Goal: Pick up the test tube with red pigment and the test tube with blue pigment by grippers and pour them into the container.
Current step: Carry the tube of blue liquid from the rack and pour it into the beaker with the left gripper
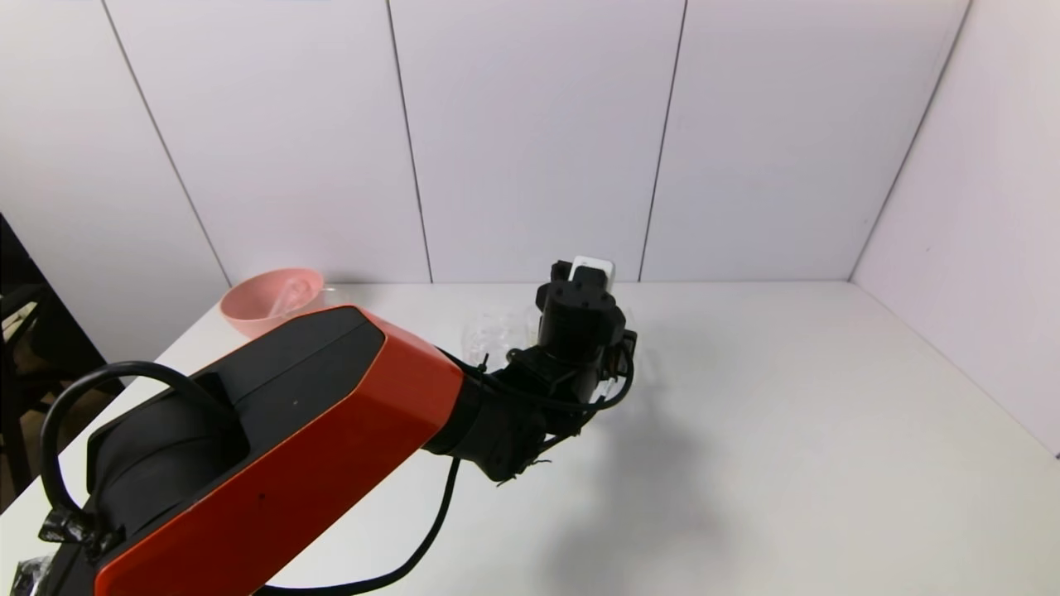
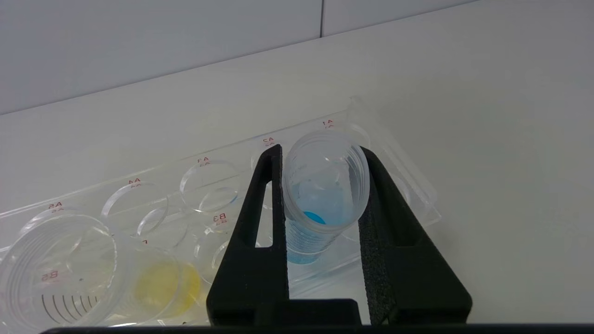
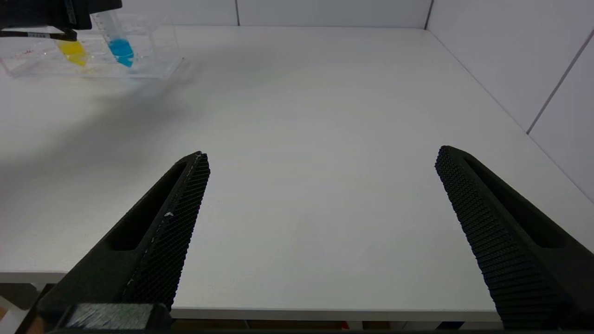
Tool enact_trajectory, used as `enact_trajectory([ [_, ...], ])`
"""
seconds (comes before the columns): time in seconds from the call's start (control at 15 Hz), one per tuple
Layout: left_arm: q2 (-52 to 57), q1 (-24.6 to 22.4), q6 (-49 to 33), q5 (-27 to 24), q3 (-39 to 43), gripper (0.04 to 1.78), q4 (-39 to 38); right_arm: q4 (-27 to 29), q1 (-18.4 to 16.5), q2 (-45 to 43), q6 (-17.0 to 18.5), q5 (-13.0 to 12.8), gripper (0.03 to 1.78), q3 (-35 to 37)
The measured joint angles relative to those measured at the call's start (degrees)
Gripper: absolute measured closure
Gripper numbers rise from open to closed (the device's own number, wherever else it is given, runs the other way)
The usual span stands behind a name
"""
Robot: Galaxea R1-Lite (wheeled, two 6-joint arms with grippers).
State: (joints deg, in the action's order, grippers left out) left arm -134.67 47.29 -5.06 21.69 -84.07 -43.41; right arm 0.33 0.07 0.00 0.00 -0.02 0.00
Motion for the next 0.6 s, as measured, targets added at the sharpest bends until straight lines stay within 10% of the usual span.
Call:
enact_trajectory([
  [0.6,0.7,0.0,0.1,-0.2,0.4,1.37,-0.2,0.0,0.0,0.0,0.0,0.0,0.04,0.0],
])
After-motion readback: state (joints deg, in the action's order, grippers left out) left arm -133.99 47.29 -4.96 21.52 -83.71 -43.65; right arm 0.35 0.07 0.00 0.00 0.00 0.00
